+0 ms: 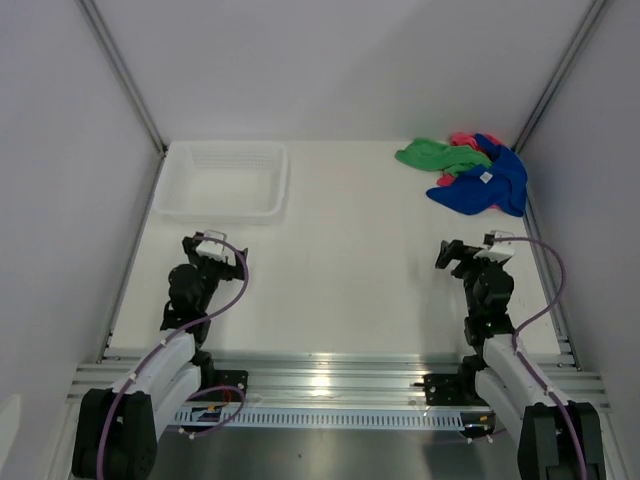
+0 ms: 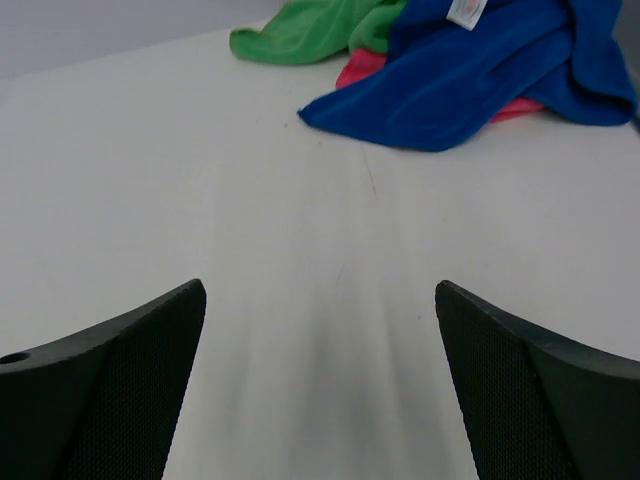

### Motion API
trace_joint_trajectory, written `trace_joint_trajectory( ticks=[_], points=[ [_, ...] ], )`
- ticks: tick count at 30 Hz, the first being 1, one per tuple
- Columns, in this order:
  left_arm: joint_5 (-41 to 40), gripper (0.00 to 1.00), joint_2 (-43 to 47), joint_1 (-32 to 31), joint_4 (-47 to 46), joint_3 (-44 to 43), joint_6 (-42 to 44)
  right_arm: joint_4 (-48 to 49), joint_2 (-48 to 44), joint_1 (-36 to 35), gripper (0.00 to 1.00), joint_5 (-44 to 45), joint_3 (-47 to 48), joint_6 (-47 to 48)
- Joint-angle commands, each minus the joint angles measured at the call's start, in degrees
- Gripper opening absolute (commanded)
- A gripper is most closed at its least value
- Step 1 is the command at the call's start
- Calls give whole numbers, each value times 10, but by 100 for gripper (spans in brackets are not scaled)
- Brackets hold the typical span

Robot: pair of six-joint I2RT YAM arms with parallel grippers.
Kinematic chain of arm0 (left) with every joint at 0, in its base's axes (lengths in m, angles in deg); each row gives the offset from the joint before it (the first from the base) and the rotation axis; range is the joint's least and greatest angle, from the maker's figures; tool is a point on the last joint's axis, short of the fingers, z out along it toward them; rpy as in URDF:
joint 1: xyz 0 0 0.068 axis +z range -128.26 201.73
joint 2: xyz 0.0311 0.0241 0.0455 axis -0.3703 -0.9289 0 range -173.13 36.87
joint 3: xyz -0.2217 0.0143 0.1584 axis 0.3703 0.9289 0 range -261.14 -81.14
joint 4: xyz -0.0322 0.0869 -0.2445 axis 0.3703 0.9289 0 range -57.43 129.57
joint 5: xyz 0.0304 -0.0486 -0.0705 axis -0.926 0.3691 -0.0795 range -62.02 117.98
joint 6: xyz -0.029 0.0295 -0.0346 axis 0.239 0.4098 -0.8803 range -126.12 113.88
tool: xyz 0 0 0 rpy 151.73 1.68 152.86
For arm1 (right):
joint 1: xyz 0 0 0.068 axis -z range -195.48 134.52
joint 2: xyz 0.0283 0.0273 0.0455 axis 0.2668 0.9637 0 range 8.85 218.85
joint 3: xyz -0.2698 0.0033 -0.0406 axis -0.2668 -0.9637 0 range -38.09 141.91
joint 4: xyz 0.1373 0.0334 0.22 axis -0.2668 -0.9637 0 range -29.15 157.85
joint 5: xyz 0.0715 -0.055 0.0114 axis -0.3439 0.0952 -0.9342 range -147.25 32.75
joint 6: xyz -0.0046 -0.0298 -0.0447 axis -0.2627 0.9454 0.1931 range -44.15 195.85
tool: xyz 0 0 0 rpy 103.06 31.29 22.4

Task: Roll the towels
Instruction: Grab a towel with the right arm

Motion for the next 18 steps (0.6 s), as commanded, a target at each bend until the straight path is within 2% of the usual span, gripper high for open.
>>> trace_joint_trajectory(
  ticks=[1, 2, 4, 5, 6, 7, 8, 9, 10, 11, 12, 13, 14, 15, 17, 18],
  points=[
    [-44, 99, -6, -1, 1, -27, -24, -28, -19, 11, 99, 66, 61, -48],
    [-57, 99, -5, -1, 30, -34, -25, -36, -19, 15, 99, 85, 73, -106],
    [-65, 99, 2, -1, 90, -73, 0, -90, -9, 34, 99, 101, 123, -150],
    [-59, 100, 4, -1, 118, -87, 19, -104, 2, 39, 99, 86, 146, -147],
    [-52, 99, 10, -1, 161, -138, 50, -152, 20, 59, 98, 81, 177, -146],
    [-39, 99, 10, -1, 202, -156, 75, -186, 44, 67, 92, 86, 214, -148],
    [-11, 99, 10, -1, 270, -171, 100, -229, 108, 78, 75, 113, 300, -148],
    [-7, 100, 8, -1, 298, -202, 120, -314, 147, 82, 62, 126, 349, -141],
    [-8, 100, 7, -1, 340, -229, 125, -356, 187, 85, 45, 140, 397, -135],
    [-21, 99, 6, -1, 363, -251, 128, -401, 272, 90, 29, 158, 489, -134],
    [-31, 100, 6, -1, 379, -259, 132, -466, 313, 95, 31, 155, 533, -132],
    [-40, 100, 0, -1, 405, -276, 132, -490, 353, 97, 52, 145, 572, -133],
    [-51, 99, -3, -1, 415, -290, 132, -513, 425, 100, 61, 132, 608, -134],
    [-67, 100, -7, -1, 425, -295, 129, -542, 457, 100, 68, 119, 668, -136],
    [-76, 100, -20, -1, 443, -305, 128, -553, 512, 100, 78, 122, 713, -153],
    [-77, 100, -22, -1, 445, -306, 129, -556, 559, 101, 79, 124, 730, -160]
  ],
)
